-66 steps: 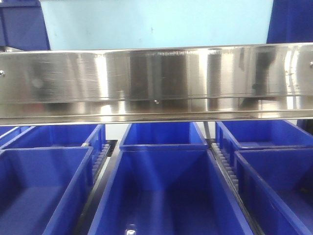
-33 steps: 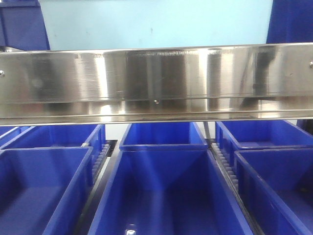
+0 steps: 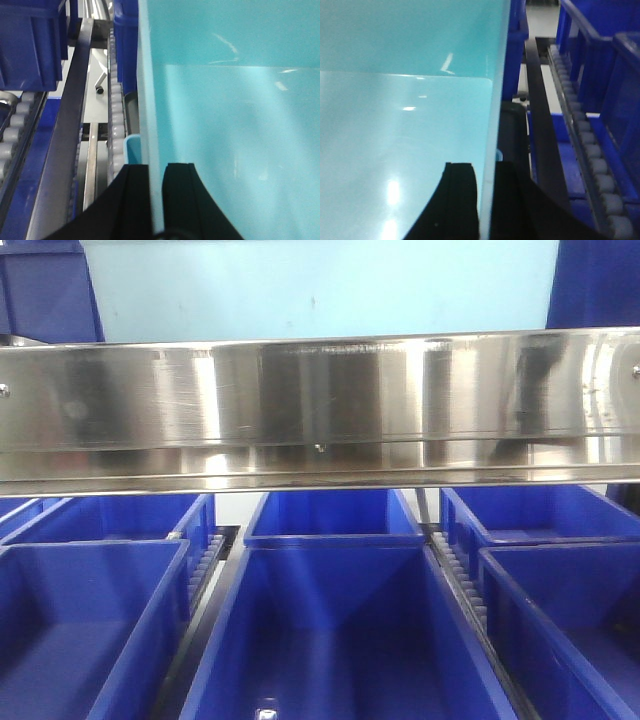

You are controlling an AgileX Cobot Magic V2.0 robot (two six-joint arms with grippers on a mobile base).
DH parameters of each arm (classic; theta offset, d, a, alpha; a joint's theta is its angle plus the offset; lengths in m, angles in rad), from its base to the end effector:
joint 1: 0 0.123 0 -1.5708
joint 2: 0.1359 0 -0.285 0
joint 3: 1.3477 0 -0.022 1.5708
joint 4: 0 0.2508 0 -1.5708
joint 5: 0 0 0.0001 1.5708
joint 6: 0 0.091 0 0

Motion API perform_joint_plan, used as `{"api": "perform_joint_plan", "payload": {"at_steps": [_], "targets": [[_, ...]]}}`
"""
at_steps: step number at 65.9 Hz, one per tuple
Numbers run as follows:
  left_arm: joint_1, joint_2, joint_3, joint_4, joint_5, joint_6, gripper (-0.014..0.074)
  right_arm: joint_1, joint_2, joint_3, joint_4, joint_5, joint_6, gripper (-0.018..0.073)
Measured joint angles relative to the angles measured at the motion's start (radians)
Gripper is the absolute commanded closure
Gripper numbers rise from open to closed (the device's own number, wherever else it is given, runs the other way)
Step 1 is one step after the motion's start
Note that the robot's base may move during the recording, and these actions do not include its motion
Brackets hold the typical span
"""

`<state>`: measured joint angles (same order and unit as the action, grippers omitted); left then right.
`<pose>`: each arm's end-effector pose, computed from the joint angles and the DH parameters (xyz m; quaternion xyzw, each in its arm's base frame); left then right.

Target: Move two blue bins to right shelf middle

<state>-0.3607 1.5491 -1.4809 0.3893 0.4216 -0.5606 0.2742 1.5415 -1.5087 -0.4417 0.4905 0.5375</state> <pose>0.3479 -0.1161 0.3999 0.0214 0.8247 -0.0942 0.5573 0.3532 0.0803 0.4076 0.0014 0.8298 0.0316 0.5571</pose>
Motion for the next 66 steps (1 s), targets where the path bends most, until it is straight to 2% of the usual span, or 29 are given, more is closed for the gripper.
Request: {"api": "perform_joint_plan", "payload": {"at_steps": [19,42,49,54,61,66], "targets": [[0.0,0.002,0.125,0.002,-0.098,0.0,0.0707,-0.006,0.006,0.114,-0.006,-0.059,0.027,0.0713],[0.002,0.002,0.139,0.012,-0.128,0.0,0.0705,-0.011,0.006,0.129,-0.014,-0.089,0.031,0.0713],[0.002,0.002,0.14,0.014,-0.128,0.0,0.0597,-0.011,0.006,0.129,-0.014,-0.091,0.033,0.0711],[0.002,0.002,0.14,0.014,-0.132,0.0,0.0444,-0.011,0.006,0.129,-0.014,-0.093,0.033,0.0619],[0.002,0.002,0.14,0.014,-0.158,0.0,0.0272,-0.011,0.006,0.129,-0.016,-0.095,0.031,0.0355],[0.0,-0.001,0.14,0.012,-0.172,0.0,0.0193,-0.009,0.006,0.131,-0.014,-0.107,0.031,0.0241]]}}
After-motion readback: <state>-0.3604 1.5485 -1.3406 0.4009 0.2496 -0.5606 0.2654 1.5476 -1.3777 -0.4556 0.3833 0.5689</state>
